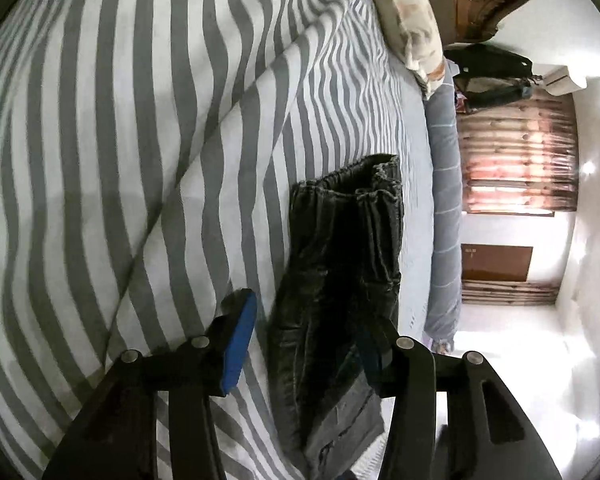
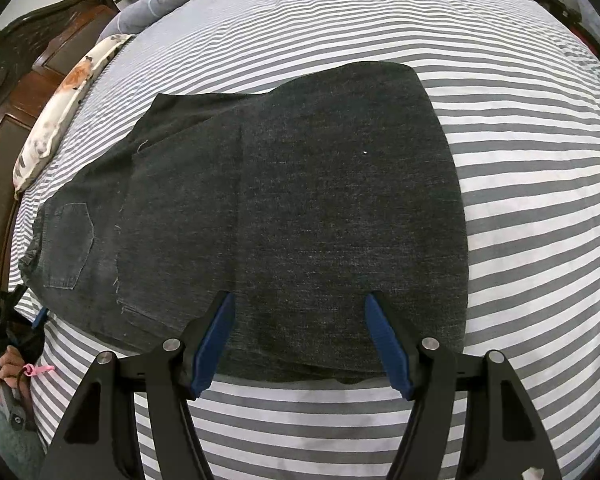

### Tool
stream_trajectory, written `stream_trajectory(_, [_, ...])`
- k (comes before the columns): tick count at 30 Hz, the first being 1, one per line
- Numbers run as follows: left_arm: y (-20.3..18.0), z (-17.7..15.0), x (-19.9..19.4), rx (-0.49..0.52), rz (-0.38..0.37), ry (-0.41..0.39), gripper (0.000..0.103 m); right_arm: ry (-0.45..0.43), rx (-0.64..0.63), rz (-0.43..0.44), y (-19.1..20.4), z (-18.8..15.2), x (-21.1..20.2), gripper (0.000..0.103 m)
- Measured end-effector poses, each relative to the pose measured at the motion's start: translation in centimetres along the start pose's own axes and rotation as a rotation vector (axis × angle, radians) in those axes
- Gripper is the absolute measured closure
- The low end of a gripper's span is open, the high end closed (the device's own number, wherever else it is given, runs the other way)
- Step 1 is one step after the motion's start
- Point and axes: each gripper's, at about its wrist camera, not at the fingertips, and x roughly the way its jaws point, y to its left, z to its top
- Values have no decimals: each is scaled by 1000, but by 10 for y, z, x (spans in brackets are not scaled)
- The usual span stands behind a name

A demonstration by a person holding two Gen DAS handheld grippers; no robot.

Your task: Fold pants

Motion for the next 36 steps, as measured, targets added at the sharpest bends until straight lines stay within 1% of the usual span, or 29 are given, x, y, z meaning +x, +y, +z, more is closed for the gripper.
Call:
stream_trajectory(1, [0, 0, -1, -3, -4, -4, 54, 2, -3, -3, 1, 0, 1, 37])
stream_trajectory(4, [3, -1, -3, -15, -47, -8, 54, 4, -5, -4, 1, 2, 2, 37])
stream_trajectory(5, [3, -1, -3, -14, -43, -12, 54, 6, -7, -5, 1, 2, 3, 37])
stream_trajectory(7, [2, 0, -5, -15, -65, -23, 54, 6, -6, -3, 1, 3, 4, 37])
stream_trajectory(8, [2, 0, -6, -10, -57, -27, 54, 6, -3, -2, 1, 3, 4, 37])
stream_trajectory(10, [4, 0, -8, -16, -74, -33, 54, 8, -1, 0, 0, 4, 5, 37])
stream_trajectory(12, [4, 0, -8, -13, -65, -36, 54, 8, -3, -1, 1, 3, 6, 37])
stream_trajectory(13, [4, 0, -8, -14, -80, -33, 54, 9, -5, -2, 1, 3, 7, 37])
stream_trajectory(15, [5, 0, -12, -13, -104, -53, 54, 10, -6, -4, 2, 3, 7, 37])
stream_trajectory(16, [6, 0, -15, -19, -137, -65, 52, 12, -5, -2, 2, 3, 7, 37])
stream_trajectory(17, [6, 0, -17, -19, -141, -73, 47, 12, -6, -2, 2, 3, 7, 37])
stream_trajectory(18, [6, 0, -16, -13, -121, -75, 44, 12, -7, -2, 2, 3, 7, 37])
stream_trajectory(19, [5, 0, -15, -8, -113, -71, 44, 12, -6, -2, 2, 3, 8, 36])
stream_trajectory(20, [4, 0, -13, -4, -120, -61, 43, 12, -7, -2, 2, 3, 8, 36])
stream_trajectory(21, [1, 0, -12, 6, -111, -56, 41, 11, -8, -2, 2, 3, 8, 36])
stream_trajectory(26, [-5, 4, 3, 21, -42, -14, 41, 11, -11, -1, 0, 3, 7, 36])
stream_trajectory(30, [-10, 12, 15, 33, -26, 20, 41, 14, -14, -1, -2, 4, 9, 36])
stream_trajectory(32, [-14, 17, 20, 42, -19, 24, 41, 14, -19, -3, -2, 4, 10, 34])
stream_trajectory(36, [-19, 22, 28, 49, -29, 26, 41, 14, -33, -15, 2, 4, 13, 32])
